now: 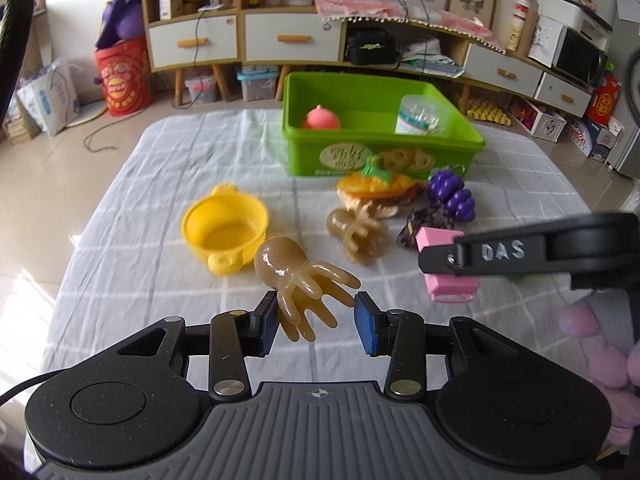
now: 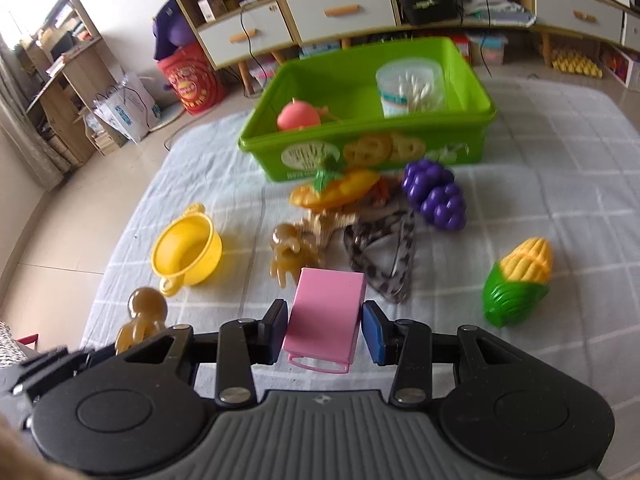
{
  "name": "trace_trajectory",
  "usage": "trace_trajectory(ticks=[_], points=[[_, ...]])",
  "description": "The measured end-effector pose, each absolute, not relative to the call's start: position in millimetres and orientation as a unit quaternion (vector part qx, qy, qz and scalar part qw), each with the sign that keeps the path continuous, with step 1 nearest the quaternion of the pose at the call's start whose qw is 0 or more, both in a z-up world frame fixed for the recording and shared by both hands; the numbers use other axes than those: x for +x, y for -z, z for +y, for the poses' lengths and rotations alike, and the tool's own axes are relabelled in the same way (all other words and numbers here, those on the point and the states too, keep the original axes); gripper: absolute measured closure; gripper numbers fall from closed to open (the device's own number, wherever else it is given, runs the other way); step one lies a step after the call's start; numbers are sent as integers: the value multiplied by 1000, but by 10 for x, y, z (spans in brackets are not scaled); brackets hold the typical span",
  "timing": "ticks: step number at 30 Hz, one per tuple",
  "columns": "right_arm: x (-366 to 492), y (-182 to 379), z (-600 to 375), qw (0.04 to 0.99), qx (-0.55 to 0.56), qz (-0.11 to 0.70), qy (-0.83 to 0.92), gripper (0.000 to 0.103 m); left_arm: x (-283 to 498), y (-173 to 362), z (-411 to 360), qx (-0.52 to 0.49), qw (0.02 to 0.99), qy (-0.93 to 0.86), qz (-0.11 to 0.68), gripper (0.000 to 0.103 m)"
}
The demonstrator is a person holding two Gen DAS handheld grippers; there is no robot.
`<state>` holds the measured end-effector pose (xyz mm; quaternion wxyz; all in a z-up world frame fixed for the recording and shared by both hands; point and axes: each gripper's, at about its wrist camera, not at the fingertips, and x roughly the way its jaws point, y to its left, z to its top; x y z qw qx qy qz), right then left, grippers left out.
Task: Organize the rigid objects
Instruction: 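Carry the octopus and pink block into the green bin and open both grippers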
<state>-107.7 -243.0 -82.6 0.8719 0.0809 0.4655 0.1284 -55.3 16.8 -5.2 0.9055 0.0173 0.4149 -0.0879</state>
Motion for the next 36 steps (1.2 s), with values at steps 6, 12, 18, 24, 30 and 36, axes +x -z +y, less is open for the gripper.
trace_trajectory(ticks=[6,12,18,24,30,36], points=[[-1067,637,-2572,883,83,444,-128,78,-373,-95,57,34,910,103,400,58],[-919,416,-2820,891,95,426,-122,78,-127,-242,-15,41,917,125,377,58],[-706,274,-3041,902,102,403,-118,78,209,-318,-114,52,922,144,356,58],[-360,235,-3173,907,127,377,-133,78,612,-294,-240,74,925,172,332,58],[60,329,-3195,904,149,380,-132,78,1058,-157,-360,71,921,190,334,58],[440,540,-3207,897,151,401,-105,78,1359,23,-477,78,914,194,347,58]])
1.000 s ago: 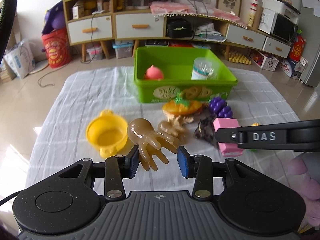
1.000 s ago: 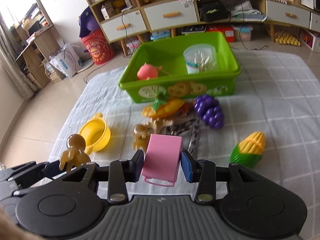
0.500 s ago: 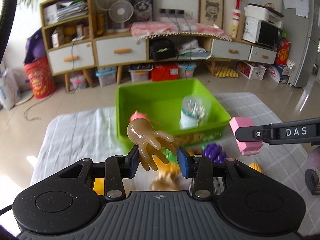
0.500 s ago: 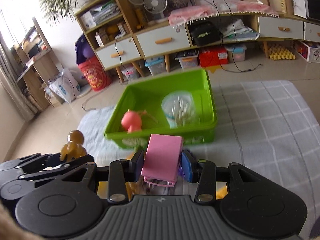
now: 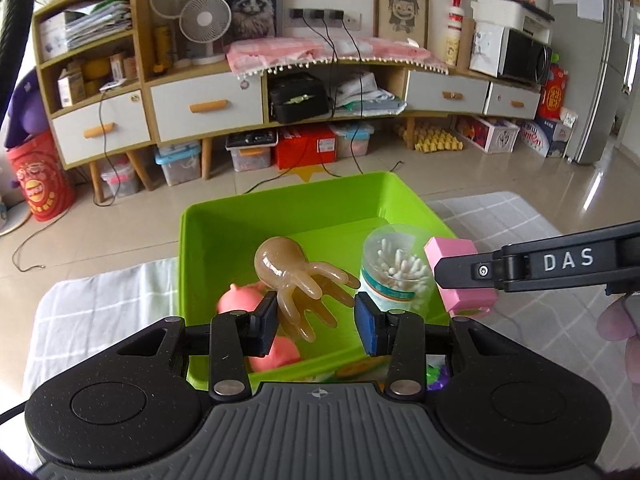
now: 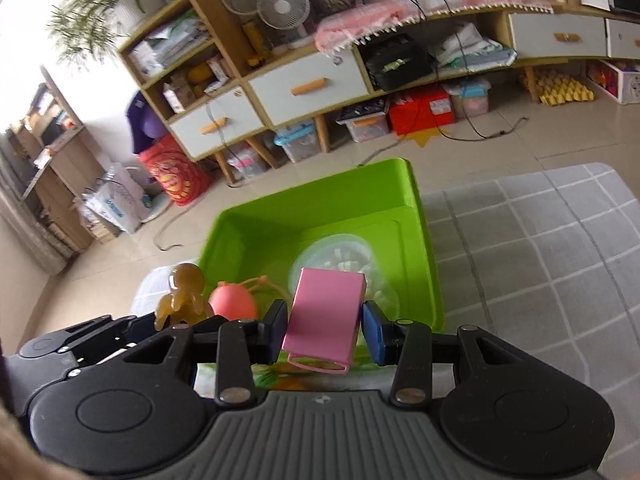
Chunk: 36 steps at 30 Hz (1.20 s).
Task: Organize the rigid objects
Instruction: 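Carry the octopus and pink block into the green bin and open both grippers, then withdraw both grippers from the bin toward the remaining toys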
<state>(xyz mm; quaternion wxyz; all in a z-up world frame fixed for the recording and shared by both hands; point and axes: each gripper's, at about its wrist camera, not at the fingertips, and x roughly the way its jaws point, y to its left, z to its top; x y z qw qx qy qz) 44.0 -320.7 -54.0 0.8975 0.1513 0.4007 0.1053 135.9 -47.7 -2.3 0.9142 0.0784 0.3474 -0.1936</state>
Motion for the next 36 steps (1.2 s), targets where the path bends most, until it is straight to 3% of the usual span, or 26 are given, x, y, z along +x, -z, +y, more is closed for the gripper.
trace_trajectory(ticks=[13,15,16,17,18,22,24,33,36], points=[[718,699,-3195,903,116,406,-73,80,1652,302,-647,112,906,181,366,56],[718,709,-3214,907,120,397,-77,80,1643,305,-628,108,910,180,357,47],[718,702,-3222,908,125,393,-76,79,1628,297,-619,105,913,180,351,30],[717,699,-3235,908,129,391,-76,72,1621,289,-615,102,916,181,344,21],[712,693,-3253,907,135,392,-78,66,1608,278,-609,100,918,183,338,21],[698,632,-3275,907,133,392,-82,63,1564,247,-624,113,916,185,339,20],[678,593,-3277,908,133,390,-81,57,1533,223,-625,114,916,184,338,19],[458,427,-3259,910,117,392,-74,56,1334,52,-554,99,917,182,340,12],[346,392,-3279,909,117,393,-73,49,1238,-11,-521,95,918,179,341,10]])
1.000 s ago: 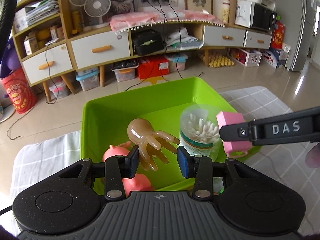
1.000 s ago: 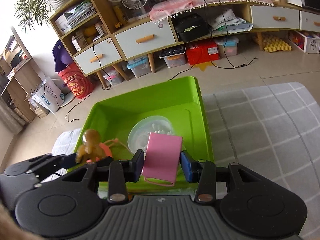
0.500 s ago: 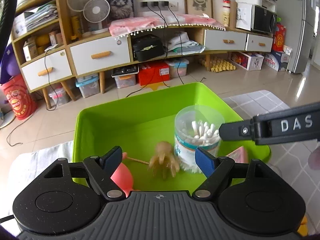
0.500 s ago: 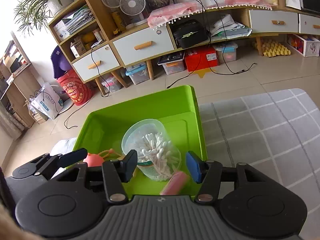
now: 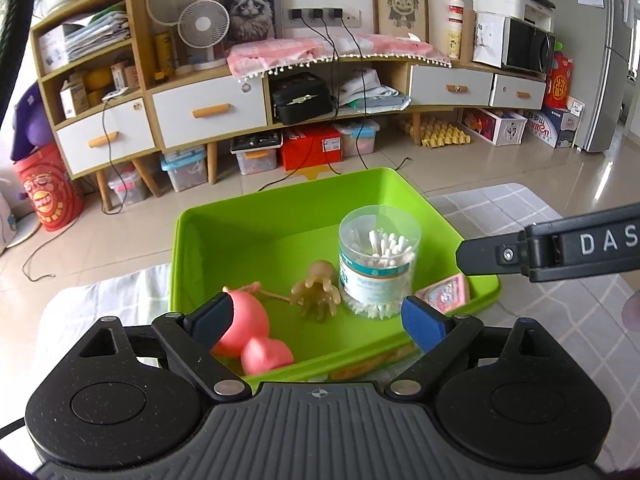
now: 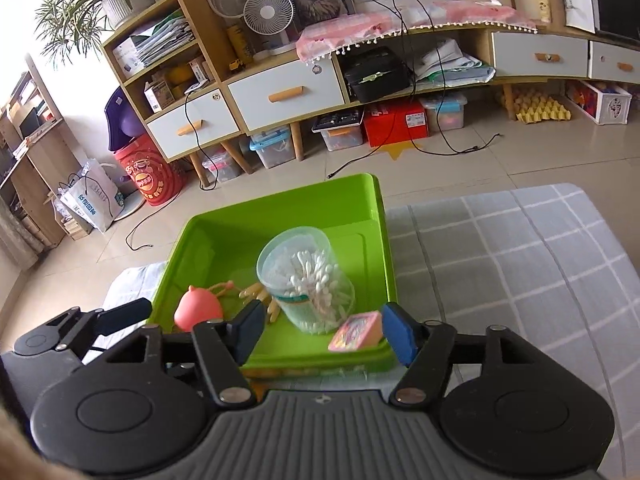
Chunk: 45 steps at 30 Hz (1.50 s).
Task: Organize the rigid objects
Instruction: 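Withdraw both grippers from the bin toward the remaining toys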
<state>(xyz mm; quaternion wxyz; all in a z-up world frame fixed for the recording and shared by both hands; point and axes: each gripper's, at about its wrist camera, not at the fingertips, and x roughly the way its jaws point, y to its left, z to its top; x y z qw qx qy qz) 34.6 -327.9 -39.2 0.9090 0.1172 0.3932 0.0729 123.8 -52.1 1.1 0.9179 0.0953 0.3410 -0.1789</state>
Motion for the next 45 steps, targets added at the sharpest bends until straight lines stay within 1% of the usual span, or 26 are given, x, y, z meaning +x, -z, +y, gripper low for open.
trace_trajectory(ticks=[7,14,19,24,30,33,37,39,45], points=[[25,304,-3255,910,104,394,-76,45,963,-118,-448,90,920,176,340,7],[-258,225,-3245,911,103,393,-78,40,722,-181,-315,65,921,166,345,3],[-430,221,-3242,909,96,397,-83,37,549,-206,-245,67,921,159,349,2],[-585,259,-3303,908,98,399,-88,32,417,-211,-179,70,916,153,363,2],[-754,411,-3402,909,86,397,-89,29,292,-59,-61,66,917,155,363,2],[-779,511,-3401,903,74,415,-85,29,254,18,-9,71,914,158,366,2],[-802,554,-3396,902,58,417,-100,29,216,112,47,82,916,162,358,2],[-818,580,-3386,904,43,414,-97,25,198,164,69,92,917,164,353,2],[-815,718,-3341,894,17,434,-106,23,179,356,90,95,914,190,345,2]])
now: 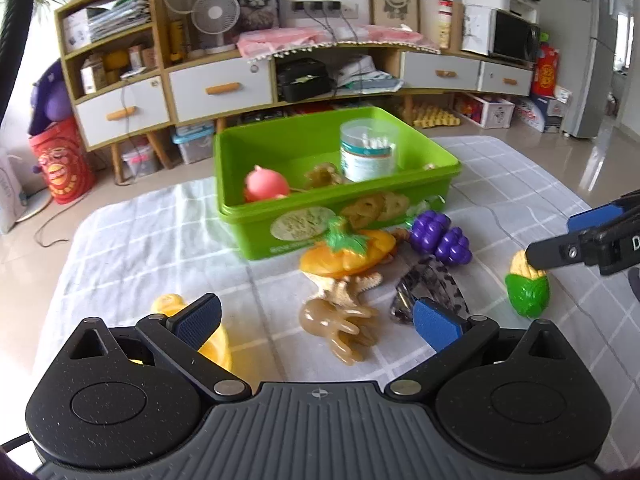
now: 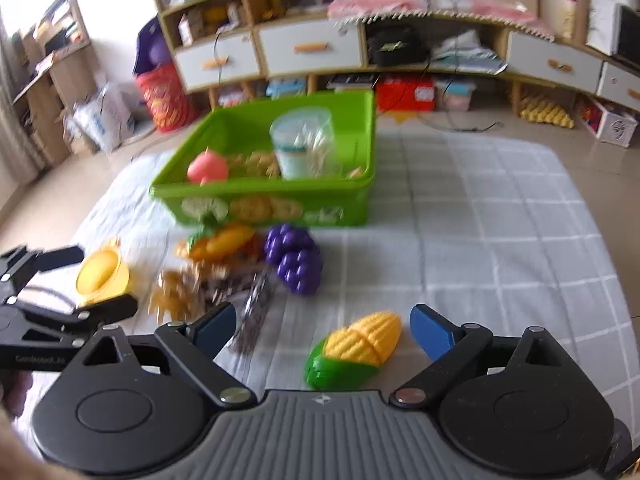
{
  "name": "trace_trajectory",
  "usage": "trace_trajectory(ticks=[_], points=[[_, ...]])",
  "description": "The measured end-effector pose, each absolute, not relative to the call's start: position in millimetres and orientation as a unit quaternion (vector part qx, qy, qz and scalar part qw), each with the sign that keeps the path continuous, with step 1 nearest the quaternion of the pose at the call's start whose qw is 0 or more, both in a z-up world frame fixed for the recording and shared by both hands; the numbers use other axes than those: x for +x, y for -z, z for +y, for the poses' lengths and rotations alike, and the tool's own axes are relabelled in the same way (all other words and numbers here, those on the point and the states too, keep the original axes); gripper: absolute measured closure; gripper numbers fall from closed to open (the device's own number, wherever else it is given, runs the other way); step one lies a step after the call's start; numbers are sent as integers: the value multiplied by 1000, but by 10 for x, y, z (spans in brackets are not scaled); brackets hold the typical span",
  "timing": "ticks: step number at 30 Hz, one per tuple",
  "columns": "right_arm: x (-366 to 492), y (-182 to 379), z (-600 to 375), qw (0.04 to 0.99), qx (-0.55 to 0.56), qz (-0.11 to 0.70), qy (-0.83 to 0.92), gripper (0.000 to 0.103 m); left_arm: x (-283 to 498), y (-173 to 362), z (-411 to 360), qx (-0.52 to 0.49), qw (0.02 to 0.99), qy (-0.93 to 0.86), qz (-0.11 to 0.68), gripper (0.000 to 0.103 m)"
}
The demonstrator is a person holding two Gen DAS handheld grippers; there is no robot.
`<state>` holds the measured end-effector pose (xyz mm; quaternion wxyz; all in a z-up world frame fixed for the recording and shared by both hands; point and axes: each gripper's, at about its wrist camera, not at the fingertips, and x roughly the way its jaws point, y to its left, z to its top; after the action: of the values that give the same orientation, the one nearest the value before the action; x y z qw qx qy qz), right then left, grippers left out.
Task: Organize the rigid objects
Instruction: 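Withdraw both grippers from the bin toward the remaining toys, then grasp the green-and-yellow corn with the right gripper while the left gripper grasps the brown octopus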
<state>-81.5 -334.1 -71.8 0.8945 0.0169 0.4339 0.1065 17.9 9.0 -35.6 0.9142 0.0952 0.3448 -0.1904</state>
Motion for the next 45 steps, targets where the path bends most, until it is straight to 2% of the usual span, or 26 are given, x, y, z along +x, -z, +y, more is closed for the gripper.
trace_trajectory(ticks=[7,19,28,31,38,41,45], points=[[-863,967,-3267,877,-34,466,-111,22,192,656,-50,133,896,227,357,2],[-783,1320,-3311,848,-26,520,-98,22,244,963,-48,137,890,237,364,2],[-755,1424,-3230,855,-51,508,-93,13,347,971,-26,101,893,229,373,3],[-729,1424,-3230,856,-50,507,-91,13,380,959,-31,95,894,224,375,7],[-685,1422,-3245,857,-38,508,-79,13,424,921,-36,87,898,217,374,23],[-668,1406,-3270,858,-29,509,-73,17,440,897,-19,78,898,214,376,33],[-656,1378,-3300,860,-21,506,-63,25,466,874,26,63,899,209,381,37]])
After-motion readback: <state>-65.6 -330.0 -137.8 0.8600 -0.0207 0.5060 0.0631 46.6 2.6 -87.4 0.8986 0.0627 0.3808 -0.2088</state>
